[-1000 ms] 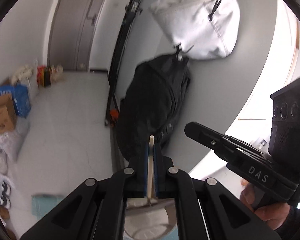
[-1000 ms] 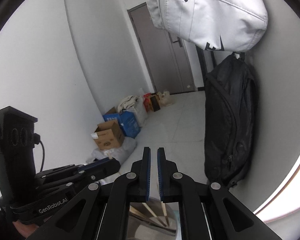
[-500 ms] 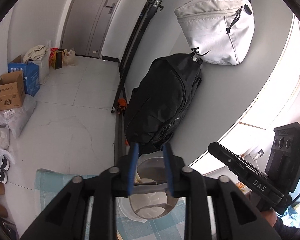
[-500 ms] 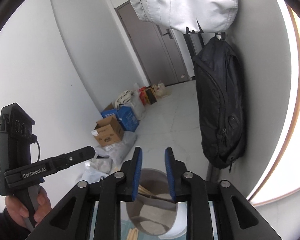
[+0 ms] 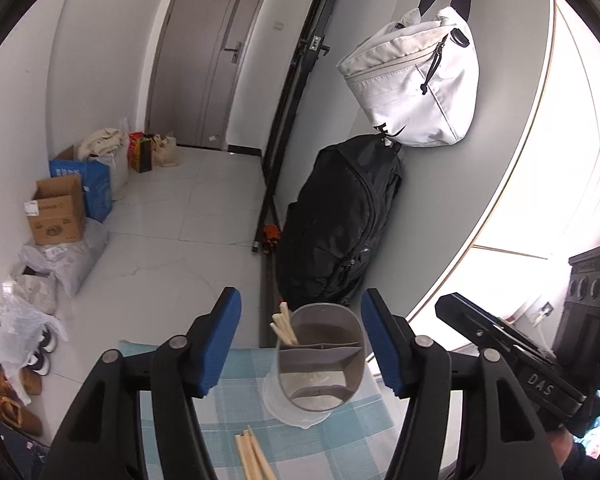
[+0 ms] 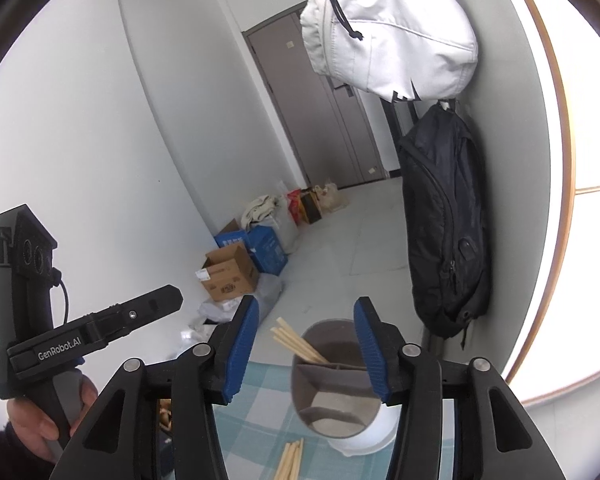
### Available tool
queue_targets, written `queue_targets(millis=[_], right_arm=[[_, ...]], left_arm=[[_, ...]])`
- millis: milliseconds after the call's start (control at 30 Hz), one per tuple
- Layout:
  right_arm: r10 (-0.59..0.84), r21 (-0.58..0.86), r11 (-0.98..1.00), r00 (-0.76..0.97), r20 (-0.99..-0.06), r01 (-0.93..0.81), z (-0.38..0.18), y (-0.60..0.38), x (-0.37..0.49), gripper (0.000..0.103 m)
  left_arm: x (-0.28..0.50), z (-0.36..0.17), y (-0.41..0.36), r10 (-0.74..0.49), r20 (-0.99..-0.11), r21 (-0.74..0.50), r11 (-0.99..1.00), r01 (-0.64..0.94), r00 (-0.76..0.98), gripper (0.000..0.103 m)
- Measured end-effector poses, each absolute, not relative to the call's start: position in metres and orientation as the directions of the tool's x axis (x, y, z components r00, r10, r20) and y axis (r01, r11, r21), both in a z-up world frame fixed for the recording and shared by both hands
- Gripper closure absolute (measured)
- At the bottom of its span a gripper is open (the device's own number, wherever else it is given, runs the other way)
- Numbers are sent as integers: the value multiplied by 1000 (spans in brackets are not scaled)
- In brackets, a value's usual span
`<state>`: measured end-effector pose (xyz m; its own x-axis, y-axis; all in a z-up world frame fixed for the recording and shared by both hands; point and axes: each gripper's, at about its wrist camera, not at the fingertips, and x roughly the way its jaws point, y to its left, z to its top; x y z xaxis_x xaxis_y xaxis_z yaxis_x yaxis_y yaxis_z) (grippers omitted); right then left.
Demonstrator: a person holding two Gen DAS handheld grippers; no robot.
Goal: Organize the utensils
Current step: 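Open both grippers and withdraw them from the holder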
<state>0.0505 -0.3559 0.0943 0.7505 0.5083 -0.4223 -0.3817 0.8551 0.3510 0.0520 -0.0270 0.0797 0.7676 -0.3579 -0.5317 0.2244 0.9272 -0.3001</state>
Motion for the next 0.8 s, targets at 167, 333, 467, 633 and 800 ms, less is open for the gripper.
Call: queue_targets(millis=[167,333,467,633,800], right_arm=[[509,331,856,758,-407,-398,99,-350,28,48],[515,330,853,760,-396,-405,96,-348,10,40],[516,314,853,761,-393,-417,89,-344,-5,36],[520,288,853,757,-396,-436,73,-337,-22,28],[520,269,854,738,-430,-445,43,-328,-35,21]], left_arm=[[35,81,-22,-345,-527,-296,931,213,777,44],[17,78,-16,-309,-521,-270,944,190,796,30],[4,73,-10,-293,-509,-262,948,178,810,29],[-5,55,-7,-238,-522,-211,966,147,819,20],[-8,24,-7,-234,-539,-205,968,144,809,20]])
